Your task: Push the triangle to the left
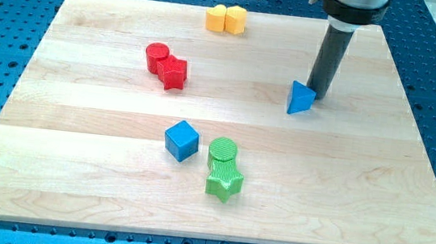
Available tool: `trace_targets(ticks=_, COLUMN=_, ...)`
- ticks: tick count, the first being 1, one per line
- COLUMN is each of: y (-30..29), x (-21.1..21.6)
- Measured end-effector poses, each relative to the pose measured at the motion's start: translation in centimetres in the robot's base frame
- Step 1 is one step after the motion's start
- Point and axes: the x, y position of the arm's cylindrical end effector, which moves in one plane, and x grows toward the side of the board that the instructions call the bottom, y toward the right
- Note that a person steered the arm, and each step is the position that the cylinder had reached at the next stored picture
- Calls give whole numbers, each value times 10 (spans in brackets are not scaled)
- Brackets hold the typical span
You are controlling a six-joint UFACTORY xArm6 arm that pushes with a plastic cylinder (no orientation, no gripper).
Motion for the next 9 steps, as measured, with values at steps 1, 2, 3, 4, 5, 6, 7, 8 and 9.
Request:
trace_targets(ticks=1, y=15, x=16)
trace_targets(ticks=2, y=15, x=20)
trace_targets(ticks=3, y=2, x=23)
trace_targets(ticks=4, y=-35, x=23)
trace_targets(ticks=5, y=-73, x=23)
trace_targets(ticks=6, y=-100, x=21)
trace_targets(ticks=7, y=-110, x=21)
trace_targets(ticks=8, y=-102, x=21)
trace_targets(ticks=9, y=-81, x=22)
